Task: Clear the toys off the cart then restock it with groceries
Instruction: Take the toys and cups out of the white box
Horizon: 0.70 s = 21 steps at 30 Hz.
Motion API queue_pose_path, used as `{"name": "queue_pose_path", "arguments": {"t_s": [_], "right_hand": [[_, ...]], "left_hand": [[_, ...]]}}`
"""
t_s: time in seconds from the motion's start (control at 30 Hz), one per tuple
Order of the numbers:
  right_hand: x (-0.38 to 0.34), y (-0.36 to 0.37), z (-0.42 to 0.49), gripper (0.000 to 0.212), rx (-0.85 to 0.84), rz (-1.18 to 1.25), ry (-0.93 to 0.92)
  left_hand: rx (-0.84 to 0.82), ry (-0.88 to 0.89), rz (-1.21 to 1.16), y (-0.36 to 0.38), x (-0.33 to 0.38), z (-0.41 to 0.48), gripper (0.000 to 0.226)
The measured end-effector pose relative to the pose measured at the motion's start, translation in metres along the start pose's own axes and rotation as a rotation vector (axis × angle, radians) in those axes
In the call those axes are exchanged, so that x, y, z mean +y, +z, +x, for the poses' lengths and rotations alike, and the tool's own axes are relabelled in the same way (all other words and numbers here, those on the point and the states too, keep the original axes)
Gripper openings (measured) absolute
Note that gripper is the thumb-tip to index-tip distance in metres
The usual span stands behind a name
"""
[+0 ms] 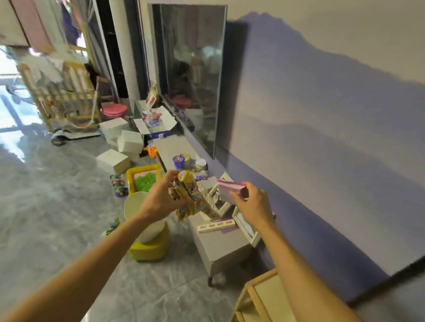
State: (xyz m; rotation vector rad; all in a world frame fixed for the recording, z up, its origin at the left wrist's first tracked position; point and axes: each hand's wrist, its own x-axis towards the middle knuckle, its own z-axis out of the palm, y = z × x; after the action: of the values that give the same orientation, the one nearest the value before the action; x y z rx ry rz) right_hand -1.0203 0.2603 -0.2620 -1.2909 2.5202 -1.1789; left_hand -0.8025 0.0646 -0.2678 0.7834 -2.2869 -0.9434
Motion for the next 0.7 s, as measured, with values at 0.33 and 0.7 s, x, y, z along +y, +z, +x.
{"name": "queue_pose_path", "arguments": {"t_s": [0.33,0.7], "right_hand": [[-0.089,0.148,0.102,0.031,-0.223,0.035,-0.112],[-0.110,0.304,0.259,0.028,-0.398,0.109,-0.115]], "left_hand": [[0.149,-0.156,0.039,-0.097,-0.120,0.032,0.085],[0.206,-0.313,0.099,-0.145,-0.254,0.153,0.083]]}}
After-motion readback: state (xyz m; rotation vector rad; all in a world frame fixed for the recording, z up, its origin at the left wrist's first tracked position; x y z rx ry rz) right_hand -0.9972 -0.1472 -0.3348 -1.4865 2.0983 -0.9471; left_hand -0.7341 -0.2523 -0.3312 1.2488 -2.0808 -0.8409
